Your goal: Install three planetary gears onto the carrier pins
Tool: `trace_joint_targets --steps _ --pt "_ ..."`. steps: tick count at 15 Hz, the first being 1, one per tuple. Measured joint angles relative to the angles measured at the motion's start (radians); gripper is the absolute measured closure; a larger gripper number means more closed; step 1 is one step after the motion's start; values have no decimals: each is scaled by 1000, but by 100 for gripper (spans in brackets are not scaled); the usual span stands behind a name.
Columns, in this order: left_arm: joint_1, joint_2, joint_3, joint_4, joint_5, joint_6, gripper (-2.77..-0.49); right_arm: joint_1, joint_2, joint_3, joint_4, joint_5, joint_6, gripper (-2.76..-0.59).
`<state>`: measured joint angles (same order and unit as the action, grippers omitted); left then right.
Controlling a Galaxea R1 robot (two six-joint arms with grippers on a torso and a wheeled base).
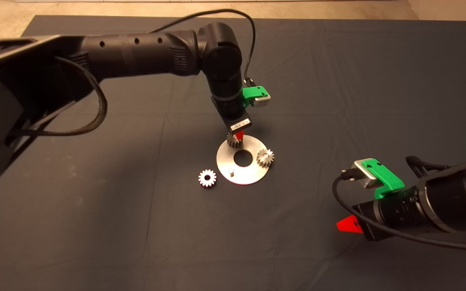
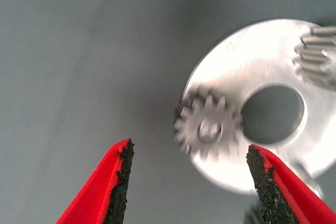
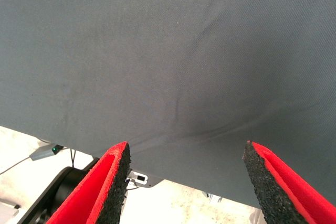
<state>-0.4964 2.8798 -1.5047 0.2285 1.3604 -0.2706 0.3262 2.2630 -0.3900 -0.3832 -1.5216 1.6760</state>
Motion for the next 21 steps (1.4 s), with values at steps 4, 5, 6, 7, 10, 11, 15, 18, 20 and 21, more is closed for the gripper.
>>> trace_joint_targets --steps 4,5,6,7,10,11,15,18,20,21 --pt "-41 -47 25 -39 98 -5 -147 0 0 0 0 0 0 -160" --pt "-41 -69 63 -48 107 -24 -147 0 0 0 0 0 0 -160" --pt "-41 -92 113 -53 113 -55 -147 0 0 0 0 1 0 -160" --pt "-41 -113 168 -57 117 -99 -147 0 0 0 0 1 0 -160" --pt "-42 -141 318 -70 124 -252 -147 0 0 0 0 2 0 -160" --pt "-42 -146 357 -72 124 -287 -147 0 0 0 0 1 0 -160" --pt "-42 -155 443 -57 130 -419 -147 0 0 0 0 2 0 -160" --pt "-42 -154 545 33 132 -497 -147 1 0 0 0 3 0 -160" --pt "-42 -152 565 54 135 -501 -147 1 0 0 0 3 0 -160" --pt "-42 -152 570 55 141 -503 -147 1 0 0 0 3 0 -160"
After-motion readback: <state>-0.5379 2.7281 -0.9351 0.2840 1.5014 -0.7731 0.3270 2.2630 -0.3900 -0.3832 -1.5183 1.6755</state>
